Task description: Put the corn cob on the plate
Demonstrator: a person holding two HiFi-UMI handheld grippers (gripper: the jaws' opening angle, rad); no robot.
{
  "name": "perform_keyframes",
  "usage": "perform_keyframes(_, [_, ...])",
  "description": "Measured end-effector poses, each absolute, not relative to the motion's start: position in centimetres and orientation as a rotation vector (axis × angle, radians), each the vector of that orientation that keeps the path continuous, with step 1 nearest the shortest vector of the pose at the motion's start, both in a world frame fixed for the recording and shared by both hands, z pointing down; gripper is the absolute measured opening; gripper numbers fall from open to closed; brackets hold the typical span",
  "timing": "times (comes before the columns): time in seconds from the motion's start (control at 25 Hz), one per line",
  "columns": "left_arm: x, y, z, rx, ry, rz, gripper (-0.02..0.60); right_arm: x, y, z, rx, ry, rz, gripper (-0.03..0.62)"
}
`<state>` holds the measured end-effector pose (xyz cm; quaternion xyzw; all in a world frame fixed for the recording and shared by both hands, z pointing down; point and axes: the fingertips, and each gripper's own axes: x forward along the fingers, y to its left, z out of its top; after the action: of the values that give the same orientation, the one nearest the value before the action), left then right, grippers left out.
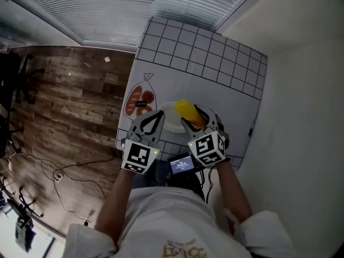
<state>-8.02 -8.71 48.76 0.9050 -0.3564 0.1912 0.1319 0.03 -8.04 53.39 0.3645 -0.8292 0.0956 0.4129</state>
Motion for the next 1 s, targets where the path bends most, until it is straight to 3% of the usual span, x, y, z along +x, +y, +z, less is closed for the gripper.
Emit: perform_keyframes(1.0, [-8.5,-7.5,52.0,2.549,-1.022,0.602,0.008,-2.7,-6.9,56.8,0.652,-2.099,0.175,0.256])
